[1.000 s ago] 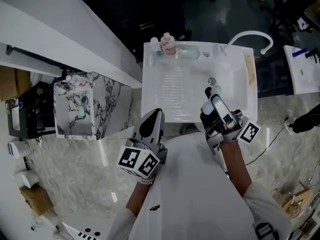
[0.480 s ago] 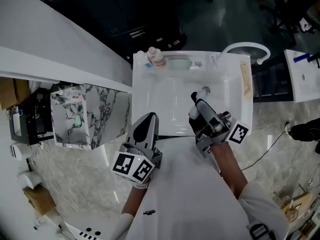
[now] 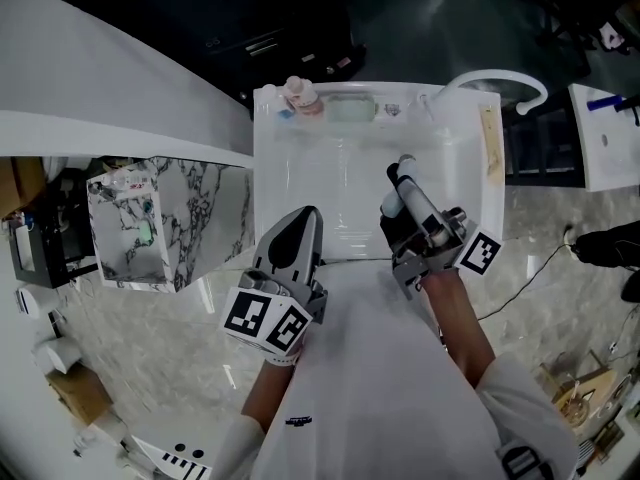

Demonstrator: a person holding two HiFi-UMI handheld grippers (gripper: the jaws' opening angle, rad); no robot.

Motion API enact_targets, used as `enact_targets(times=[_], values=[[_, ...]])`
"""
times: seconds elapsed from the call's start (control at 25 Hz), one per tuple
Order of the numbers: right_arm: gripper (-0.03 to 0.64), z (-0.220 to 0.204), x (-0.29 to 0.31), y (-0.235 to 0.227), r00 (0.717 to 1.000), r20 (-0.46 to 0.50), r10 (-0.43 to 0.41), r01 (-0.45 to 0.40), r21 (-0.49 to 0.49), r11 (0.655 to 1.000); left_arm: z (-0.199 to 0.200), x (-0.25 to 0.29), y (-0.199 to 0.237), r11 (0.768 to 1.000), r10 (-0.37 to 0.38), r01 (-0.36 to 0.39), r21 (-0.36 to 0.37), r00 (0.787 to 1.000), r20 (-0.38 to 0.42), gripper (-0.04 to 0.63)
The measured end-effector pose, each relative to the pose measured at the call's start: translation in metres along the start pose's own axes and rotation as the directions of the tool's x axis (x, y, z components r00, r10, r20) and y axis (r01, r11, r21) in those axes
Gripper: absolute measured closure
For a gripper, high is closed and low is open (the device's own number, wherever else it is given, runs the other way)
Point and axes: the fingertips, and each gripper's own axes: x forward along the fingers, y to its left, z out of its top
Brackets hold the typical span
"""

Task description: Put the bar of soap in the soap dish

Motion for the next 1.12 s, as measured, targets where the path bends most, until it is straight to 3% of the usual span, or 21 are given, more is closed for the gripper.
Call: enact_targets(times=[0.52, 1.12], values=[[0.325, -0.009, 0.031, -0.028, 0.998, -0.032, -0.056, 0.055, -0.032, 0.998, -0.001, 0.015, 0.023, 1.0, -0.013, 0.013, -0.011, 1.0, -0.012, 0.588], [0.327, 0.008, 0.066, -0.074, 0.986, 0.017, -0.164, 0.165, -0.134, 0.977, -0.011, 0.041, 0.057, 0.999, -0.037, 0.037, -0.003, 0.995, -0.088, 0.588]])
